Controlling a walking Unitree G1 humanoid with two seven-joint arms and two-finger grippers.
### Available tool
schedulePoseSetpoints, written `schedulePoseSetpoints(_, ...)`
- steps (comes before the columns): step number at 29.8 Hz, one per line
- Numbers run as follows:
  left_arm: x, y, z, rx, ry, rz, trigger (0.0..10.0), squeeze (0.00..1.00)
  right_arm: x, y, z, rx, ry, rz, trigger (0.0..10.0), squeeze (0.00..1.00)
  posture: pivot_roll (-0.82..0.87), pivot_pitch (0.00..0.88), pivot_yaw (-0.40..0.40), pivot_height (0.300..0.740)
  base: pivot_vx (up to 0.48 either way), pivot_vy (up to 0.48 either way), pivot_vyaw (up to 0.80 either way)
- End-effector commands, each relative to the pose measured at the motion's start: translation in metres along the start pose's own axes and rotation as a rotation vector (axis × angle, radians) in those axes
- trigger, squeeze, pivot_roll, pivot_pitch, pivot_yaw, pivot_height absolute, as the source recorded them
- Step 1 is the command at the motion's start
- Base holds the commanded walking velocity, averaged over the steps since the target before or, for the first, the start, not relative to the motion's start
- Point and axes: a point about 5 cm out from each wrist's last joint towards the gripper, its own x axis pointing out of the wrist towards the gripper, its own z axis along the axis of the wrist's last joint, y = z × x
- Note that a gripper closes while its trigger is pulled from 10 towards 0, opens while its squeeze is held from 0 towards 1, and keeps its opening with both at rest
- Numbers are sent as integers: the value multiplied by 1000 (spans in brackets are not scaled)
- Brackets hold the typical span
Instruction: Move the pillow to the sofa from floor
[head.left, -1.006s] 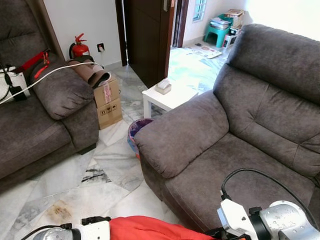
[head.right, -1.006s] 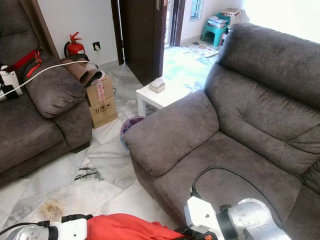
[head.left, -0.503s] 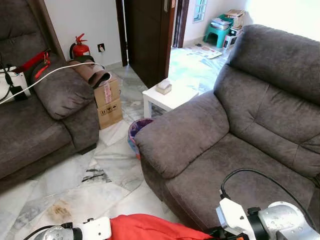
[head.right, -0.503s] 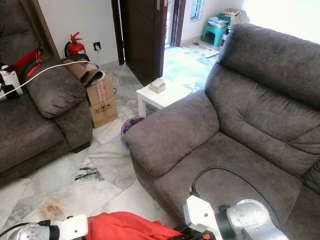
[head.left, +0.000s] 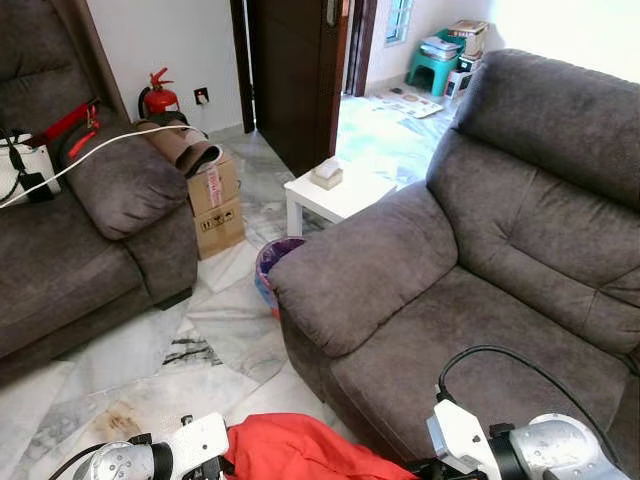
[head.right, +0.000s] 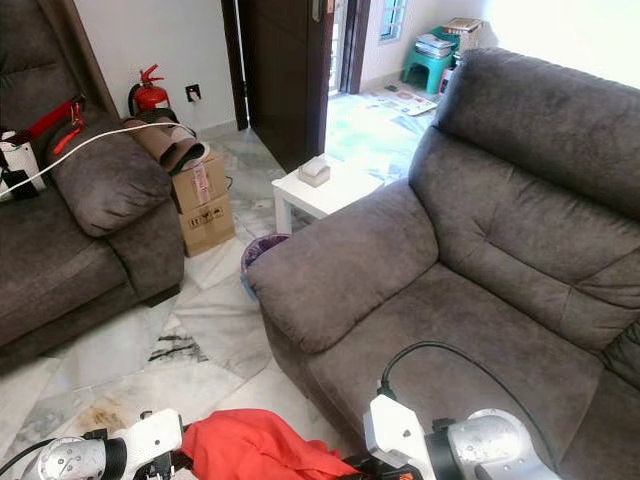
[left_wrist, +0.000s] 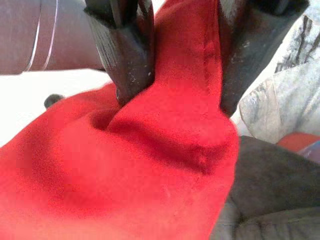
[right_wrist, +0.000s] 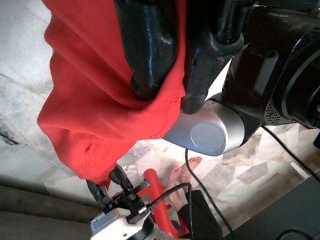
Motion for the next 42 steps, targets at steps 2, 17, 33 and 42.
schedulePoseSetpoints(2, 3, 7, 19, -35, -110, 46, 0, 0, 4, -3, 4, -35, -47, -21, 10000, 0, 64, 91, -18, 740, 0, 0, 0)
schedulePoseSetpoints(17, 0, 10, 37, -79, -166, 120, 7608, 0, 7, -5, -9, 2, -64, -77, 10000, 0, 69, 93, -8, 740, 0, 0, 0)
schedulePoseSetpoints(33, -35, -11, 37, 9, -25, -217, 10000, 1000, 8, -9, -10, -16, -46, -61, 10000, 0, 80, 68, -3, 740, 0, 0, 0)
schedulePoseSetpoints(42, -39, -26, 4, 102, 154, -286, 10000, 1000, 10, -12, -9, -23, -43, -67, 10000, 0, 77, 59, 0, 740, 0, 0, 0)
